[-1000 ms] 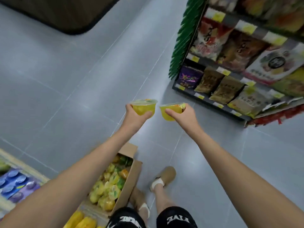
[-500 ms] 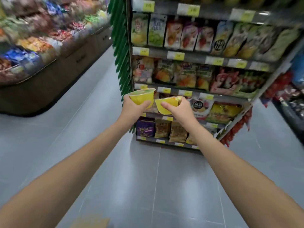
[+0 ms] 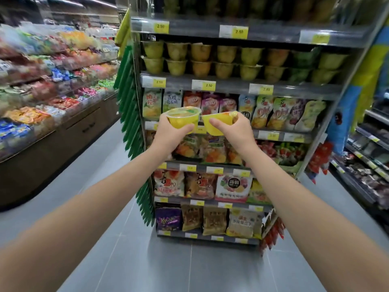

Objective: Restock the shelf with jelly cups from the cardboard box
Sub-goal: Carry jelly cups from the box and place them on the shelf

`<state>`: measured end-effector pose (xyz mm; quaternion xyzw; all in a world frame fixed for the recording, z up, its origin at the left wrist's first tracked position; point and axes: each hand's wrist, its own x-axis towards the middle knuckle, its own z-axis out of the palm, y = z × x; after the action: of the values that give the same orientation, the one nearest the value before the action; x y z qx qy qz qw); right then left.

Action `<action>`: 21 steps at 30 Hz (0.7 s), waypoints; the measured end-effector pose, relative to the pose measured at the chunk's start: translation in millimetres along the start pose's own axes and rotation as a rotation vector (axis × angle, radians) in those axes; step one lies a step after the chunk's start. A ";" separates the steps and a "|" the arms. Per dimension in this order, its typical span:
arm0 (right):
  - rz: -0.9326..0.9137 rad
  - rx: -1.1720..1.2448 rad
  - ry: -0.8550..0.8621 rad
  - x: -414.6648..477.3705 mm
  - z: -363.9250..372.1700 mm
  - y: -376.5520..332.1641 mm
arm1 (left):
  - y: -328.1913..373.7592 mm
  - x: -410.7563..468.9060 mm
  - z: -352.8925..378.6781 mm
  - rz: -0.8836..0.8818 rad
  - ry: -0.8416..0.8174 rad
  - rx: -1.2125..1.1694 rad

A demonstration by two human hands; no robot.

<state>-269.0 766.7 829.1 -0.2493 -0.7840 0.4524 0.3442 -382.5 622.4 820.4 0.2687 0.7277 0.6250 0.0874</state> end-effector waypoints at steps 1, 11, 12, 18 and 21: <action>-0.020 -0.003 0.010 11.1 -2.1 -5.2 | 5.1 11.1 2.7 0.032 0.001 0.006; -0.218 -0.039 0.092 147.1 -6.5 -68.3 | 76.3 147.0 -4.0 0.304 0.019 0.019; -0.233 -0.044 0.100 161.9 -5.3 -74.7 | 83.4 160.9 -6.3 0.332 0.028 0.017; -0.336 -0.092 0.127 234.6 4.2 -115.1 | 114.0 238.1 -25.5 0.449 0.070 0.078; -0.383 -0.047 0.164 267.1 10.9 -130.9 | 129.2 272.3 -32.0 0.502 0.119 0.101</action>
<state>-458.4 887.4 1024.5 -0.1398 -0.7967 0.3385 0.4807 -589.8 740.6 1007.3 0.4076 0.6724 0.6047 -0.1266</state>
